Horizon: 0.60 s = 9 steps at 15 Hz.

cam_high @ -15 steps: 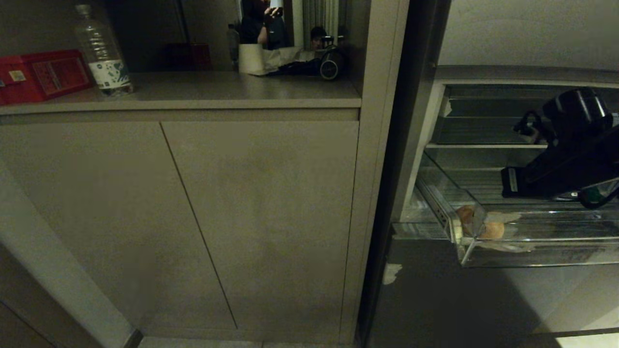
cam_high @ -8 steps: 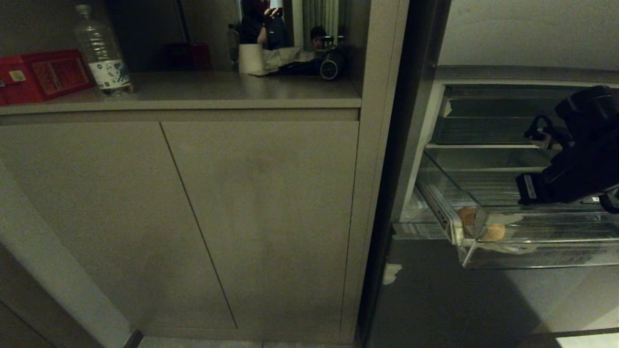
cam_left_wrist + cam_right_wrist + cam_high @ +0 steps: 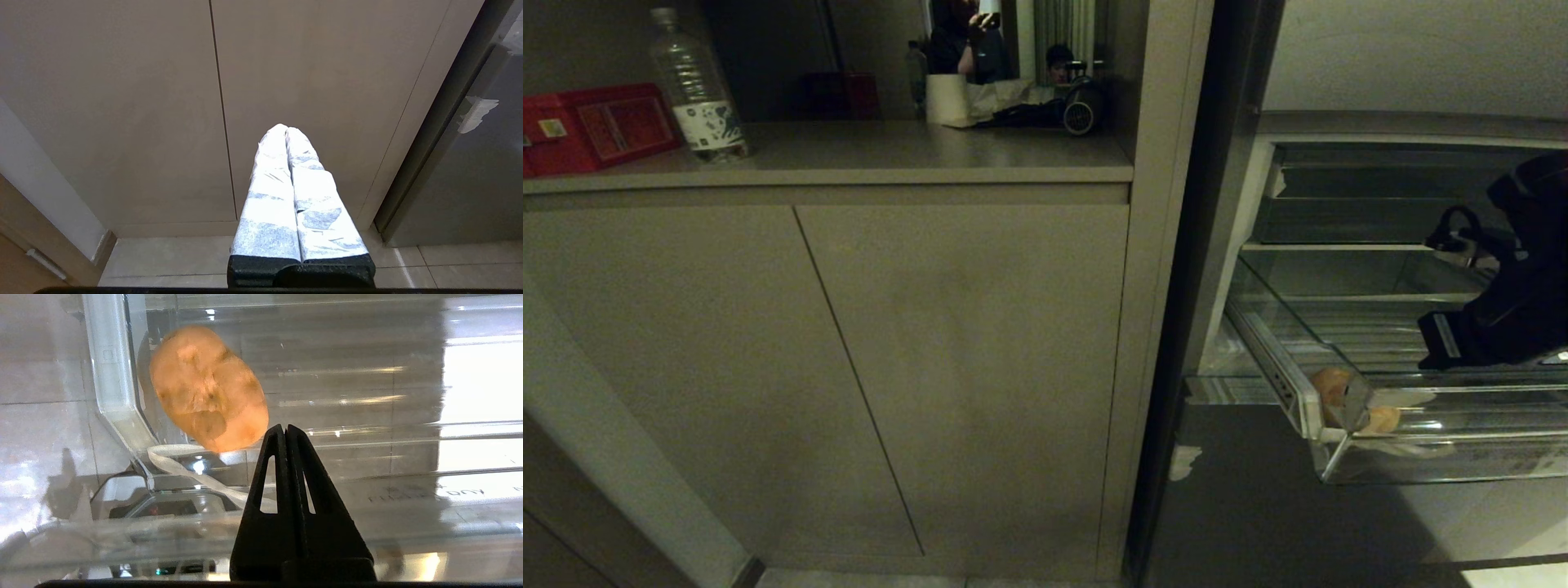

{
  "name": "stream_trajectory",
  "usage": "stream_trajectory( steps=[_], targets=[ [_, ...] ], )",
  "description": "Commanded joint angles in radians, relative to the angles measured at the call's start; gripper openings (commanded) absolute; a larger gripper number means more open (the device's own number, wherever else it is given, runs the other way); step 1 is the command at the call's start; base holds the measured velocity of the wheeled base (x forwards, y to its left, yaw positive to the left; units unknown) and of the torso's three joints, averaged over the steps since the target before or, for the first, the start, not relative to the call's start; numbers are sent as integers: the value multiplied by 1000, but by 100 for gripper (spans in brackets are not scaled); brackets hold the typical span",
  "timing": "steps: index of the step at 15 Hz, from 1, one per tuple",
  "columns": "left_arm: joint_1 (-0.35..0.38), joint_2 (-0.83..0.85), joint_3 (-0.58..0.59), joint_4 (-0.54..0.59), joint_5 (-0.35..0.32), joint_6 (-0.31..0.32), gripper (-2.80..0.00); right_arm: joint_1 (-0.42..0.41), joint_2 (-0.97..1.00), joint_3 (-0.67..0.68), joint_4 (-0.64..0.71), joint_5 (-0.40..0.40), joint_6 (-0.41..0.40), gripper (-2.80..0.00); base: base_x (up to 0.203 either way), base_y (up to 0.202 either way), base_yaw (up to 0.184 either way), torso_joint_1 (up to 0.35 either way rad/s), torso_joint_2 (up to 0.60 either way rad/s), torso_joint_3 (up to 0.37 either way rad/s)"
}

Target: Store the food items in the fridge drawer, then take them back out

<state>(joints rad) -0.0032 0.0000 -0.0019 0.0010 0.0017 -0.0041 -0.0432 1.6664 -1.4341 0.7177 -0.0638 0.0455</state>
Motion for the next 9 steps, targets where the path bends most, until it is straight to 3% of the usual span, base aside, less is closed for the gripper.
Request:
stream_trajectory(
  steps=[1, 6, 9],
  targets=[
    [0, 2, 0, 0, 0, 0, -280, -11, -51, 39, 4, -1, -16, -280, 0, 0, 0, 0, 0, 0],
    [0, 2, 0, 0, 0, 0, -280, -55, -88, 90, -3, 14, -53, -280, 0, 0, 0, 0, 0, 0],
    [0, 2, 0, -1, 0, 0, -280, -58, -33, 41, -99, 36, -50, -280, 0, 0, 0, 0, 0, 0]
  ],
)
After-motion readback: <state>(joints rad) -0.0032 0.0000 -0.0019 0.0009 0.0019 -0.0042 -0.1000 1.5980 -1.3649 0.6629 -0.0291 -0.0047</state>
